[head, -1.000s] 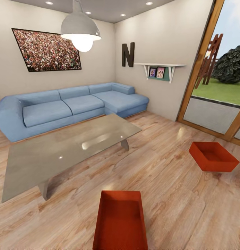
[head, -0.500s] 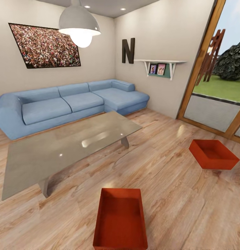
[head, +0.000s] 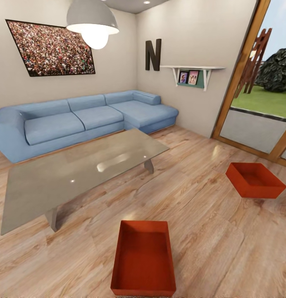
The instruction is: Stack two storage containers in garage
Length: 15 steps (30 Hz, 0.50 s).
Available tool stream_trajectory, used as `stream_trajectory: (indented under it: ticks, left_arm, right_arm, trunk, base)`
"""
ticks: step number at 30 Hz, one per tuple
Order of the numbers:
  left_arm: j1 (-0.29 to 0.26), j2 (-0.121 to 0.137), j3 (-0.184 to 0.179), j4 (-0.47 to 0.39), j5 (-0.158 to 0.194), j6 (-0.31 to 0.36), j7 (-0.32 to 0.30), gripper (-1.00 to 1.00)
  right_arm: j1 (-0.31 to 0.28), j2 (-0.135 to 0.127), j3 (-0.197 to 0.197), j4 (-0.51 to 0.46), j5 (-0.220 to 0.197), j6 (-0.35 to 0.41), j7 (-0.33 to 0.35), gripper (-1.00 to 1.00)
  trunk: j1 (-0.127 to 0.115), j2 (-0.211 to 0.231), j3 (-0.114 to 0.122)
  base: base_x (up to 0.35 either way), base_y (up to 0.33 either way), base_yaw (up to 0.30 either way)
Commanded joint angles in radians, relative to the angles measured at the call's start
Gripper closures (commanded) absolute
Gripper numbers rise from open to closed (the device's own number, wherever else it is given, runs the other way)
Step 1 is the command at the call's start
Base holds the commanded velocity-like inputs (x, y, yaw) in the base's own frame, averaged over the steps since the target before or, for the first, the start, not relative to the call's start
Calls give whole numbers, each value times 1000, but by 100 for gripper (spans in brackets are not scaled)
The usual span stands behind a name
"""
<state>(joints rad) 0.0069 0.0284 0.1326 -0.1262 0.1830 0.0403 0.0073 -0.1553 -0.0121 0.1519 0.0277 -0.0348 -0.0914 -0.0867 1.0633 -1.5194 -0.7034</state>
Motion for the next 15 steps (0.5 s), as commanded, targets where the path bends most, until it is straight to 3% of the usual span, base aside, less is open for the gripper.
stream_trajectory:
  ticks: [1,15]
  left_arm:
    - [1,-1,1,-2,8,4,1,-100]
    - [1,1,5,2,10,4,0,-100]
  right_arm:
    - [-1,0,8,3,-4,-5,-2,-100]
    - [-1,0,8,3,-4,-5,-1,-100]
  trunk:
    - [4,-8,-6]
    - [58,-106,-72]
  base:
    - [0,0,0]
    - [0,0,0]
